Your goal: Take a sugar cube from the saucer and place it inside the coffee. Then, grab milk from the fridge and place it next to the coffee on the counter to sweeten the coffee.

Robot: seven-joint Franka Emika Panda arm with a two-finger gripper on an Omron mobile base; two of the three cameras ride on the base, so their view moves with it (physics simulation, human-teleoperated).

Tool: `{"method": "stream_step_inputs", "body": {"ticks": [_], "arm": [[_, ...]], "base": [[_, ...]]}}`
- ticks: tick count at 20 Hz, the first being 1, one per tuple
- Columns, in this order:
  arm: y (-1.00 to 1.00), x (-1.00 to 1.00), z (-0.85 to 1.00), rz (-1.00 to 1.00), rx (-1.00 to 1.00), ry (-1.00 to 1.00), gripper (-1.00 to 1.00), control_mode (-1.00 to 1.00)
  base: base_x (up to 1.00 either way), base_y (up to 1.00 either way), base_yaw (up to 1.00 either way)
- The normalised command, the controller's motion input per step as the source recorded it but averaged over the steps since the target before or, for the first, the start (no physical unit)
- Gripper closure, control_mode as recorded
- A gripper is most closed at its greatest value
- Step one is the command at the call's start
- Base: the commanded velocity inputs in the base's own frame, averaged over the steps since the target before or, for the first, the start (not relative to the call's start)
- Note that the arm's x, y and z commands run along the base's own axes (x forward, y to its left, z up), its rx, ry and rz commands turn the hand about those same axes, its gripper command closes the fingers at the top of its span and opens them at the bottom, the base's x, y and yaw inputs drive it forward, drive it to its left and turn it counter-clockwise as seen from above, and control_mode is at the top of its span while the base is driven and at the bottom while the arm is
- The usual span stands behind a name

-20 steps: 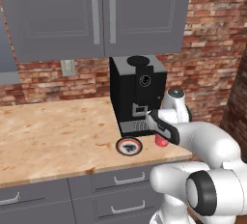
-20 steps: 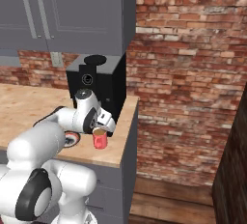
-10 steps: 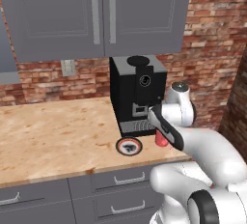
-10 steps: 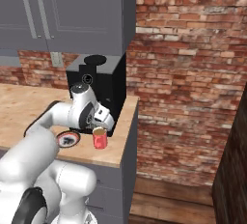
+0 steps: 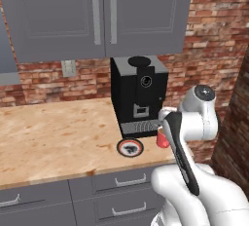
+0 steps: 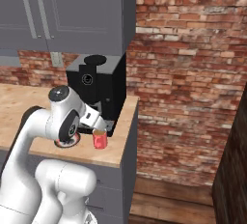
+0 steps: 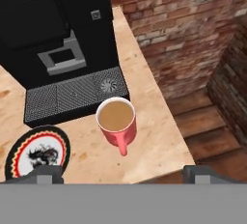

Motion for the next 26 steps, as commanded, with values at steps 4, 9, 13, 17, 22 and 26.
{"method": "stream_step_inputs", "body": {"ticks": [4, 9, 13, 17, 22, 26], "arm": [[-0.01, -0.03, 0.1, 0.01, 0.0, -0.01, -1.0, -1.0], [0.0, -0.06, 0.0, 0.0, 0.0, 0.0, -1.0, -1.0], [0.0, -0.09, 0.0, 0.0, 0.0, -0.01, -1.0, 1.0], [0.0, 0.0, 0.0, 0.0, 0.0, 0.0, -1.0, 1.0], [0.0, 0.0, 0.0, 0.0, 0.0, 0.0, -1.0, 1.0], [0.0, 0.0, 0.0, 0.0, 0.0, 0.0, -1.0, 1.0]], "base": [[0.0, 0.0, 0.0], [0.0, 0.0, 0.0], [-0.47, 0.0, 0.18], [-0.54, 0.26, 0.67], [-0.22, 0.37, 0.97], [-0.06, 0.18, 1.0]]}}
